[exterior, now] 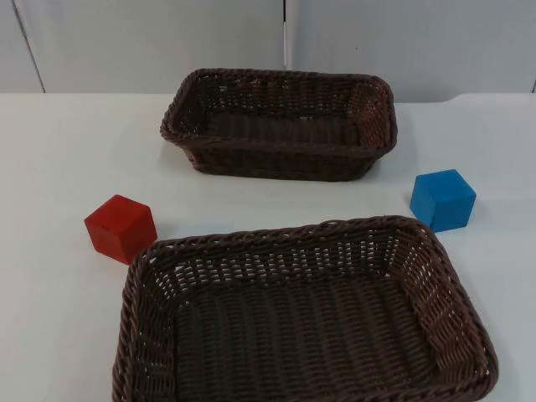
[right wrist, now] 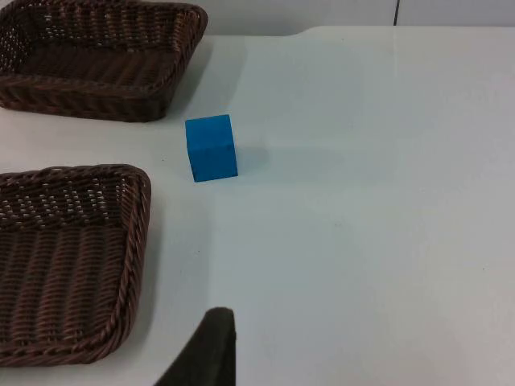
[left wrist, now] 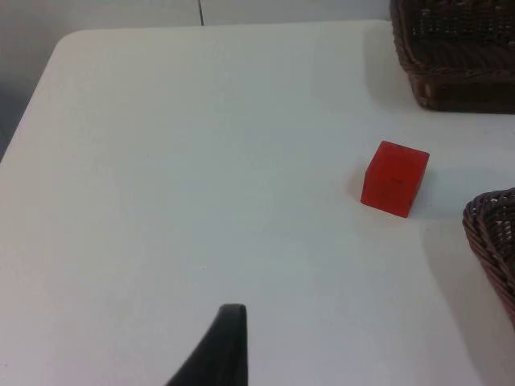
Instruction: Pick up one cube with the left hand and place it into the upper basket. Pick up one cube with the right hand and place it into the lower basket.
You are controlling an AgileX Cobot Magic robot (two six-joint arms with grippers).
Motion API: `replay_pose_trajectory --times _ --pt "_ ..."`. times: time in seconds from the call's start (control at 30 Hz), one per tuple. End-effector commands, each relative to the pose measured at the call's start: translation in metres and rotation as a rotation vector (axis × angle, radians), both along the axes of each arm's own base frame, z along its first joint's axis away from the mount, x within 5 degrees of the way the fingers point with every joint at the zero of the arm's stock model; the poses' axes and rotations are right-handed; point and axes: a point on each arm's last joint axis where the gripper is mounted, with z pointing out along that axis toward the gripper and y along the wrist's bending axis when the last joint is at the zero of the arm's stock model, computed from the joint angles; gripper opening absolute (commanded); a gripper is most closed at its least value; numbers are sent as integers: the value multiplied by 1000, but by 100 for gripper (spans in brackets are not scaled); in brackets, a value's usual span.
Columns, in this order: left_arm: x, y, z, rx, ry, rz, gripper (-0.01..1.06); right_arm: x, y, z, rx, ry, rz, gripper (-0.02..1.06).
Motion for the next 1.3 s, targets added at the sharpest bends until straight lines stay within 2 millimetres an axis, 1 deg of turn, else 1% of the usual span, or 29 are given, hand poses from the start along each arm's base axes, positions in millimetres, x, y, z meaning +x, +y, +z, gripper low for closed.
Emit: replay_pose_trajectory --times 0.0,0.2,1.27 --pt "0 0 -2 0 5 -9 105 0 0 -2 -17 -2 -2 105" --pt "0 0 -2 0 5 -31 105 0 0 -2 -27 -4 5 105" --pt "0 0 -2 -4 6 -26 105 0 0 -2 -25 -3 6 105"
